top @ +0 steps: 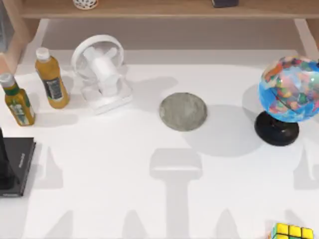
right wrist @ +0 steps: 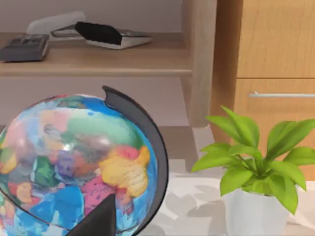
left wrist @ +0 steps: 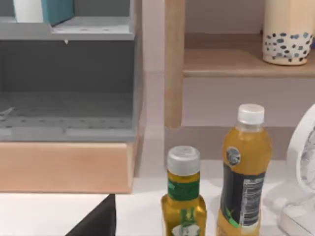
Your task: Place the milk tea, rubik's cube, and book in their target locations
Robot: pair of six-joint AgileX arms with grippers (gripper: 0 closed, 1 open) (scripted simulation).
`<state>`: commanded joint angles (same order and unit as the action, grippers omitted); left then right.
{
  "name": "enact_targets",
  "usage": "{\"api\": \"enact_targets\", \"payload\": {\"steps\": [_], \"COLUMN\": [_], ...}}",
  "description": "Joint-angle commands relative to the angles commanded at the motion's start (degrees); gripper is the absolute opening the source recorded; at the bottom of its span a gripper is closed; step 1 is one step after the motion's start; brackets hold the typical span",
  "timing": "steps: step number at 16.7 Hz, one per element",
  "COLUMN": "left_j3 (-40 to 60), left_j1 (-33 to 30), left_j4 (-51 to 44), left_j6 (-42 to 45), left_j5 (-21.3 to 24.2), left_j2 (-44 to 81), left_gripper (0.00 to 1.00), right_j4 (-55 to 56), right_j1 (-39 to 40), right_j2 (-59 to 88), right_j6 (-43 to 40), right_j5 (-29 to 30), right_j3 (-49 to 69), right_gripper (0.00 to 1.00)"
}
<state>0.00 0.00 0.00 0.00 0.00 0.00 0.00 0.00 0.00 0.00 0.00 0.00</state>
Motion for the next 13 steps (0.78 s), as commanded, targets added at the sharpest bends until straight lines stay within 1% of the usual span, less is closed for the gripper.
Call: {"api": "enact_targets", "payload": {"steps": [3,6,9,13], "left_j3": [0.59,5.14,12.81,25.29], "left_j1": [-0.20,-1.67,-4.09,-8.02], "left_j4": [0.45,3.89,9.62,18.89], "left_j6": [-0.01,-0.04,-0.04,0.04], "left_j5": [-0.12,-1.22,-3.30,-6.87], "left_j2": [0.65,6.16,17.13,39.64], "left_gripper": [1.00,1.00,1.00,1.00], "right_j4": [0.00,0.00,0.00,0.00], "right_j1": [0.00,0.00,0.00,0.00], "right_j2": [0.00,0.00,0.00,0.00], "right_j6": [0.00,0.00,0.00,0.00], "right_j5": [0.00,0.00,0.00,0.00], "right_j3": [0.00,0.00,0.00,0.00], "right_gripper": [1.00,1.00,1.00,1.00]}}
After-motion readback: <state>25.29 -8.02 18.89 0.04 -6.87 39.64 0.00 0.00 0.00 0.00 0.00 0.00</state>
